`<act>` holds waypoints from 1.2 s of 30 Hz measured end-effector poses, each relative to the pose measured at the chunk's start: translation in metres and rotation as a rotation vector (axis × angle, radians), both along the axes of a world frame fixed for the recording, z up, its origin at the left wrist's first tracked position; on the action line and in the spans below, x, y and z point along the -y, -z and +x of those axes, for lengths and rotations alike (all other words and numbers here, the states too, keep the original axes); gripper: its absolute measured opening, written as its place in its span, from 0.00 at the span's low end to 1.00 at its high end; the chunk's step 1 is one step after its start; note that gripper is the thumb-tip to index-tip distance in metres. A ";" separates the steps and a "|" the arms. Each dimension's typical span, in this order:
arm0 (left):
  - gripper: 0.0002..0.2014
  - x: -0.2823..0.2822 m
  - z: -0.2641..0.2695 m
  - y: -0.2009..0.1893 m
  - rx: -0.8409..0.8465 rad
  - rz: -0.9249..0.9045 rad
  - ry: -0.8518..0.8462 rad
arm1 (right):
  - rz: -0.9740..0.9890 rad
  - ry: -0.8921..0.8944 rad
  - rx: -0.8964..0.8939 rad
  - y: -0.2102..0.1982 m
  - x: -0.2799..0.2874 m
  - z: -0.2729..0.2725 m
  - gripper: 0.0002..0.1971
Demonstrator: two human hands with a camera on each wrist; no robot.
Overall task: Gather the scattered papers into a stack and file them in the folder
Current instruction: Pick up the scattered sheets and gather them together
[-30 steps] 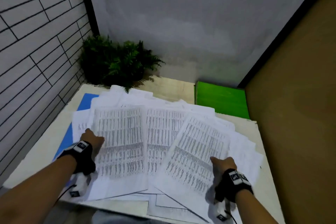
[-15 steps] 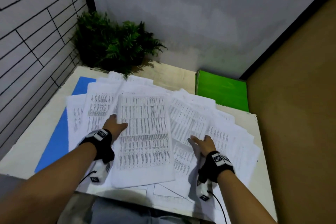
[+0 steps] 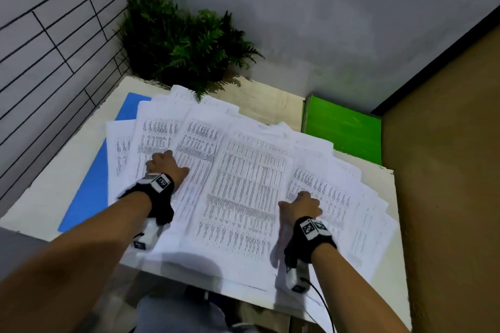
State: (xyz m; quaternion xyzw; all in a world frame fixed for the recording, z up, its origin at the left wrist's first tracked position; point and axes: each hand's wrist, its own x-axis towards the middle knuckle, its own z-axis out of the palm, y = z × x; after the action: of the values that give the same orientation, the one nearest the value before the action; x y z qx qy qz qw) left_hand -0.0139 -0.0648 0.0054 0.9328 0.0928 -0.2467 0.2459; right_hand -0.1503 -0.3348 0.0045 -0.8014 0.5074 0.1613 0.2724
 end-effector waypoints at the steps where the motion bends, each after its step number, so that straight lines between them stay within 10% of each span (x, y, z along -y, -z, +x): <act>1: 0.36 -0.003 0.004 -0.001 -0.022 -0.005 -0.017 | -0.009 0.009 -0.014 0.002 0.002 -0.001 0.36; 11: 0.12 0.022 0.001 -0.003 -0.178 -0.395 0.038 | 0.135 0.136 0.084 0.002 0.007 0.002 0.43; 17: 0.37 0.066 -0.034 0.003 -0.378 -0.412 0.096 | 0.288 0.074 0.277 0.003 -0.016 0.006 0.32; 21: 0.21 0.083 -0.046 -0.002 -0.298 -0.358 0.113 | 0.465 0.193 0.434 -0.002 -0.021 0.002 0.21; 28: 0.29 0.042 -0.030 -0.065 -0.173 -0.648 0.151 | 0.634 0.223 0.675 -0.035 0.008 -0.003 0.39; 31: 0.18 0.035 -0.027 -0.099 -0.138 -0.790 0.134 | 0.673 0.212 0.792 -0.055 0.016 0.005 0.40; 36: 0.21 0.031 -0.026 -0.137 -0.001 -0.888 0.117 | 0.746 -0.036 0.838 -0.094 0.010 0.016 0.20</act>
State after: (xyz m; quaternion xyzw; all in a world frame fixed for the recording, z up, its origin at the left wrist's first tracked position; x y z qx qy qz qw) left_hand -0.0399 -0.0954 0.1428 0.7404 -0.0748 -0.2766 0.6080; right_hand -0.1346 -0.3451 0.0989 -0.6549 0.2508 0.0023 0.7129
